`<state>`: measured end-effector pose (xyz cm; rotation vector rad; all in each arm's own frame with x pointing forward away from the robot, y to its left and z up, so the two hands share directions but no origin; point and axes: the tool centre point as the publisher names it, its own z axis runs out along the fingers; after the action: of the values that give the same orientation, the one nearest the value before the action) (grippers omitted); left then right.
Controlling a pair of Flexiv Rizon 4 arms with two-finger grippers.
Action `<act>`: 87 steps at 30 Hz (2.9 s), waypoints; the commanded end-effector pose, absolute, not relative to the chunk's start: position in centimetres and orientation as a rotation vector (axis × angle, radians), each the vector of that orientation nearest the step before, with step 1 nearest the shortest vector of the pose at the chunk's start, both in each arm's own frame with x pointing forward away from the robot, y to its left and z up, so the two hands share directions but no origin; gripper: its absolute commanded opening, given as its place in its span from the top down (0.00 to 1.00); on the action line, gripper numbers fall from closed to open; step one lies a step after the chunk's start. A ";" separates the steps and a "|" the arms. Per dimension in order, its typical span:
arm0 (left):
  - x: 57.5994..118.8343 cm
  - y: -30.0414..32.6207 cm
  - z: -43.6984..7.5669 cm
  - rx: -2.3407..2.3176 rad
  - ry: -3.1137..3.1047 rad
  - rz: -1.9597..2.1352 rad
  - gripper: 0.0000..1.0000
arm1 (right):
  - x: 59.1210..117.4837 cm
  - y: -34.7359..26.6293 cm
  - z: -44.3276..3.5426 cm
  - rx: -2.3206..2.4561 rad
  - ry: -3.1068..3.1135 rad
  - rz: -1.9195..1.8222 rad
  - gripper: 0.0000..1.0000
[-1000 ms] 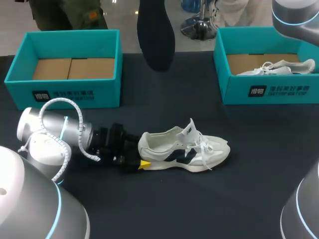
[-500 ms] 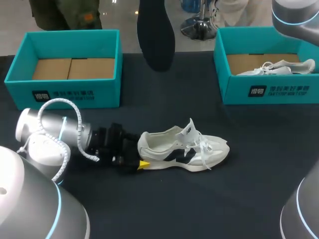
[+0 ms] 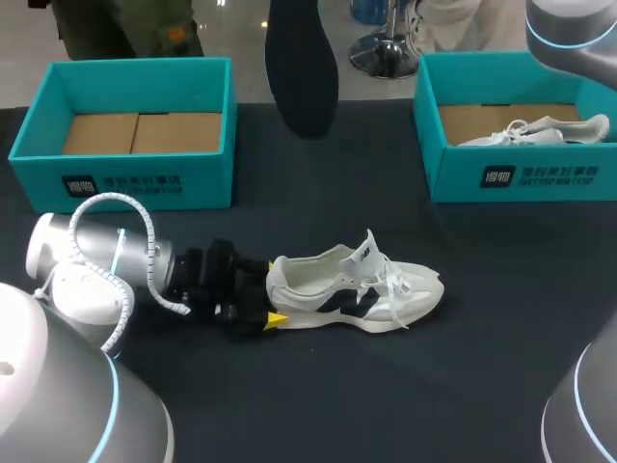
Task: Take the shoe out of the shoebox, open the shoe tongue, remove and reinsert the insole, then place the shoe into the shoebox
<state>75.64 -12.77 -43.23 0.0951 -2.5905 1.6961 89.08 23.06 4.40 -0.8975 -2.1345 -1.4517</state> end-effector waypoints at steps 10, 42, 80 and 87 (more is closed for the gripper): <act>76.1 -12.1 -43.1 0.093 -2.626 1.672 0.00 | 89.2 23.1 4.4 -0.900 -2.137 -1.447 1.00; 75.7 -6.2 -39.4 -0.125 -2.873 1.188 0.00 | 89.2 23.1 4.4 -0.900 -2.137 -1.447 1.00; 77.3 -7.8 -34.9 -0.059 -3.044 0.646 0.00 | 89.2 23.1 4.4 -0.900 -2.137 -1.447 1.00; 76.8 -7.8 -33.8 -0.084 -3.103 0.537 0.00 | 89.2 23.1 4.4 -0.900 -2.137 -1.447 1.00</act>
<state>77.45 -7.89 -34.58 -0.0916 -3.0635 0.6579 89.10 23.06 4.41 -0.8967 -2.1343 -1.4513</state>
